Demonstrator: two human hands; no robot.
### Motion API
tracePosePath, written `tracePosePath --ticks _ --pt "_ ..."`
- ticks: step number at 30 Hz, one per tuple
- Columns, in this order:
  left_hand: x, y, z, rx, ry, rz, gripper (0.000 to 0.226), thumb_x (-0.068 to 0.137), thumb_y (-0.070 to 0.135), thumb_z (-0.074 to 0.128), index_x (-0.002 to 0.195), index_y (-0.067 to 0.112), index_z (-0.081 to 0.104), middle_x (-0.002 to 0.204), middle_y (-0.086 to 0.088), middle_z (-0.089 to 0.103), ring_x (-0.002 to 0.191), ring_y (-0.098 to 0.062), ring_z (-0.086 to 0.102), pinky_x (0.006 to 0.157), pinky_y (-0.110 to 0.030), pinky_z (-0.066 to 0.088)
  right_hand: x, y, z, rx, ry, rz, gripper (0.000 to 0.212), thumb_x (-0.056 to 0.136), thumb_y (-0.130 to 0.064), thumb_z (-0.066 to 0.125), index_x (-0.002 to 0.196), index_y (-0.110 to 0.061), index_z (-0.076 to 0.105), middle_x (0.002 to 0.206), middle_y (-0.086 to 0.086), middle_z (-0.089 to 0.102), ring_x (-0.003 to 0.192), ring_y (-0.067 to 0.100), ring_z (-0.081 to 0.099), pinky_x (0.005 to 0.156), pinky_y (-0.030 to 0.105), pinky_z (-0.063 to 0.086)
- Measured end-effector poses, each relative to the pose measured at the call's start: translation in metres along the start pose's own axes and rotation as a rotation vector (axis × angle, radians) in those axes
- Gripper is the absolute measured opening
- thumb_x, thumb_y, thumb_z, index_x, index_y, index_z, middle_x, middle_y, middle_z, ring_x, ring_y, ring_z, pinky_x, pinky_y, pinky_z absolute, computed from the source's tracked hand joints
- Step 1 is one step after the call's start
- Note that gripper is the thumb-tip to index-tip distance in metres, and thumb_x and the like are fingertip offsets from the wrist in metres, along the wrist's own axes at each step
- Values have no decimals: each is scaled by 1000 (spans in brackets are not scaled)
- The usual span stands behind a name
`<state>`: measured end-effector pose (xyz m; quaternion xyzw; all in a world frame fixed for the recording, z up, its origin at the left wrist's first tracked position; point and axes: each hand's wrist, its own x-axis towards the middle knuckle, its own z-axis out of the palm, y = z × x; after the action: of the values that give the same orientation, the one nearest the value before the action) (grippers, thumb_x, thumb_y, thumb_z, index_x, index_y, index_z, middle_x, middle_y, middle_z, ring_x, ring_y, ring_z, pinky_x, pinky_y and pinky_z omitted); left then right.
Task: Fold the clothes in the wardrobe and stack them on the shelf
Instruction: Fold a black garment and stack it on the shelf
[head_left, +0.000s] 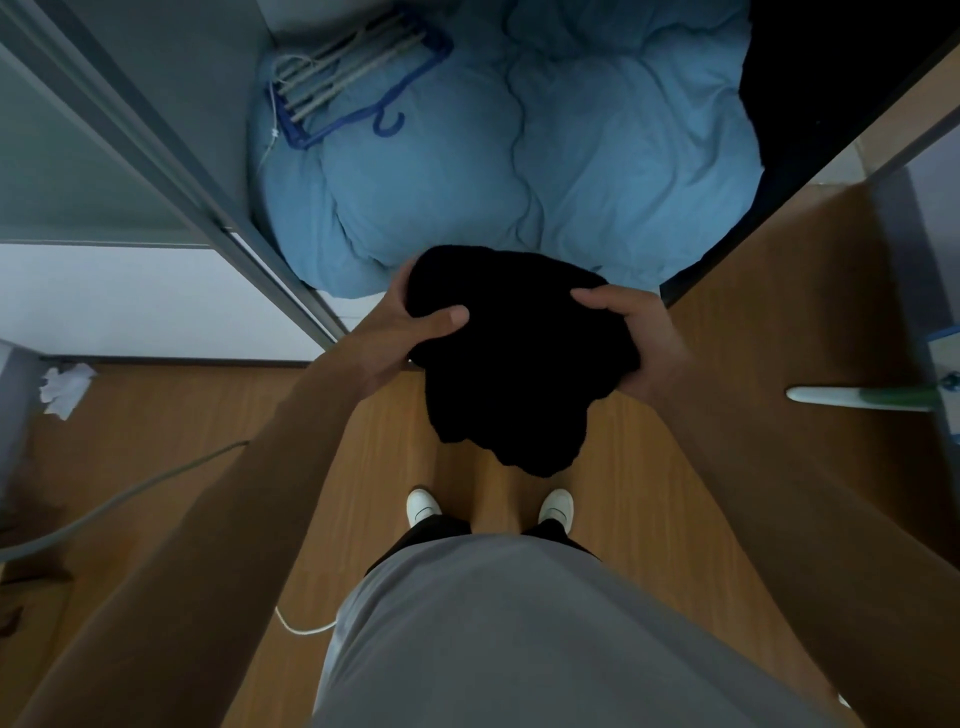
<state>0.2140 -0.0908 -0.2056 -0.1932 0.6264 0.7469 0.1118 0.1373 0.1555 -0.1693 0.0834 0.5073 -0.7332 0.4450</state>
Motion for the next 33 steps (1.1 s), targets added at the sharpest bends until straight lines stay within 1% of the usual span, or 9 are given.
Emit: tracePosePath --ticks 5,9,14,17,22,27,30,32,33 --pt "-6 -13 1 -78 -158 -4 126 57 64 86 150 -2 32 135 -11 58 119 -21 61 106 -39 43 -3 -1 8 148 -26 48 20 84 -28 66 84 -12 78 80 1 68 70 15 66 66 27 52" --pt "-8 -19 -1 -110 -232 -80 127 52 69 85 147 2 35 135 -6 59 109 -11 66 92 -25 52 -4 -4 15 244 -51 -9 22 83 -31 69 93 -13 76 89 1 68 80 16 66 75 29 52" --pt "-1 -14 2 -219 -87 -134 56 84 44 74 131 20 57 122 -2 72 116 -21 66 90 -28 56 2 -24 16 171 82 23 18 85 -30 69 85 -13 74 84 2 68 73 17 68 71 28 57" --pt "-1 -7 4 -202 36 -100 40 91 39 69 124 17 64 119 -6 73 112 -24 68 94 -33 55 6 -32 3 178 232 38 22 87 -33 67 81 -12 70 80 3 66 69 19 67 67 30 58" --pt "-1 6 12 -255 201 -43 48 91 45 67 128 15 60 115 -3 75 105 -20 72 85 -28 58 6 -9 -18 361 -13 -67 70 84 -72 56 120 -15 72 133 11 65 122 31 63 102 51 49" --pt "-4 17 5 -297 254 -81 46 88 52 68 122 22 60 118 -2 72 104 -17 72 83 -28 58 25 25 -14 -86 -32 10 81 74 -55 81 142 -20 53 137 5 63 125 25 61 101 44 51" --pt "-9 16 -6 -303 259 -133 37 87 53 69 109 23 66 111 -1 76 105 -21 72 89 -33 57 31 30 -13 -368 -24 78 74 71 -48 86 127 -8 60 111 10 66 93 27 63 80 35 53" --pt "-15 13 -17 -348 202 -159 42 84 52 72 113 22 66 115 -3 75 109 -23 70 93 -36 55 32 30 -15 -370 -91 145 64 76 -46 83 123 -9 61 108 11 67 79 27 63 66 32 54" --pt "-19 12 -23 -360 154 -166 48 83 50 75 119 20 64 120 -5 73 112 -25 69 93 -37 56 32 31 -16 -321 -143 186 57 84 -43 77 129 -13 58 118 11 68 89 30 69 73 37 59"
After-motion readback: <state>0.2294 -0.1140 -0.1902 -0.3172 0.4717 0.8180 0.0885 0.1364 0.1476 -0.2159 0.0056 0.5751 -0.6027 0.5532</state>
